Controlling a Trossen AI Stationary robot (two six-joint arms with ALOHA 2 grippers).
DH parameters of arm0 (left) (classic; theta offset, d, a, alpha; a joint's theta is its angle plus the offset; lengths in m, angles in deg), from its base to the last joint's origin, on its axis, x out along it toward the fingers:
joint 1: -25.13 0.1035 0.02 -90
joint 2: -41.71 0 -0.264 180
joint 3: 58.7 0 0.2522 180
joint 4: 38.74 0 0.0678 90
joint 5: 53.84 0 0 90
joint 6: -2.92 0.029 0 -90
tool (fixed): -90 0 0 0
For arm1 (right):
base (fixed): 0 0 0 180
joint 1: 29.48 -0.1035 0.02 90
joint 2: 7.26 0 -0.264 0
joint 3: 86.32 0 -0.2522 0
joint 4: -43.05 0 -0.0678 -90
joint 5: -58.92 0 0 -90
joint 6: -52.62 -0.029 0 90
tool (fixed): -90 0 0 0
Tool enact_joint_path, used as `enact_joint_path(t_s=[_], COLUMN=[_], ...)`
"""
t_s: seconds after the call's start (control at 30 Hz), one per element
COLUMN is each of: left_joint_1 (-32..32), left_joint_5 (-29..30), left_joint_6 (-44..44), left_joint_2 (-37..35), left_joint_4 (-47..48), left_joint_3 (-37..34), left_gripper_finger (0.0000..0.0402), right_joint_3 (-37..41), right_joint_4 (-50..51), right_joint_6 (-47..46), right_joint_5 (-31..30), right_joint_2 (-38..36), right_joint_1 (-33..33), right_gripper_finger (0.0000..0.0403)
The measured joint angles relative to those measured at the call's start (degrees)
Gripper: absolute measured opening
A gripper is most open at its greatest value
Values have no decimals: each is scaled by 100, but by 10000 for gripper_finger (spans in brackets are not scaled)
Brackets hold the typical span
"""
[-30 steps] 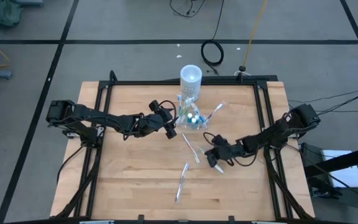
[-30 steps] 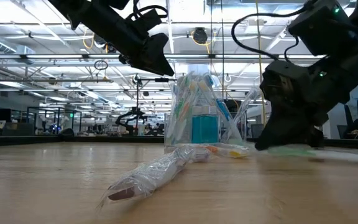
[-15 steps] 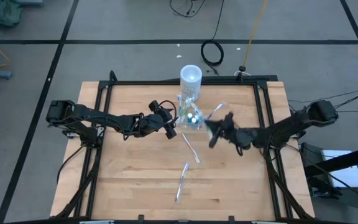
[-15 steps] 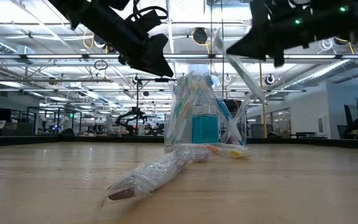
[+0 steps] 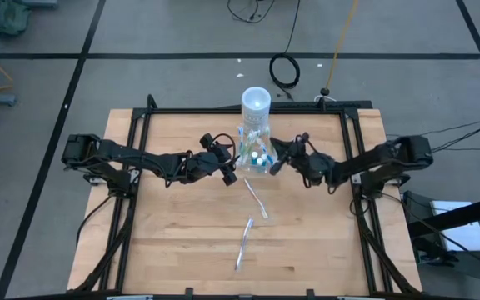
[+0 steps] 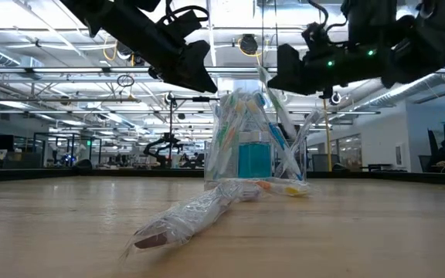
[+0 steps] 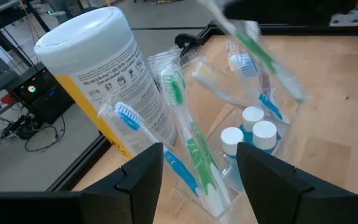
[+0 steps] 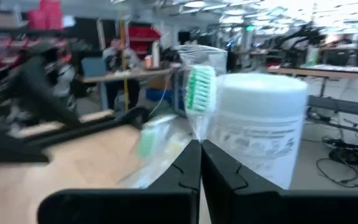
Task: Pick & Place toothbrushing station
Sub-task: Put the green toothbrush into the transparent organizer
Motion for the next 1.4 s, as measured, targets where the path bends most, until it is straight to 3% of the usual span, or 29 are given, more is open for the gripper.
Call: enact_joint_path(t_s=[0.2, 0.5, 0.77, 1.2, 1.4], left_joint_1=[48, 48, 48, 48, 48], left_joint_5=[0, 0, 0, 0, 0], left_joint_6=[2, 16, 195, 173, 173], left_joint_2=[0, 0, 0, 0, 0], left_joint_4=[0, 42, 42, 44, 44], left_joint_3=[-2, -1, -2, -2, -2], left_gripper_finger=[212, 212, 212, 212, 212], right_joint_3=[-2, 27, 215, 436, 448], right_joint_4=[39, 398, 404, 372, 983], right_joint_6=[-64, 229, 635, 899, 614], right_joint_5=[-7, -32, -1064, -1075, -1313], right_joint_2=[211, 214, 184, 184, 179], right_joint_1=[194, -62, -621, -1166, -1164], right_gripper_finger=[0, 0, 0, 0, 0])
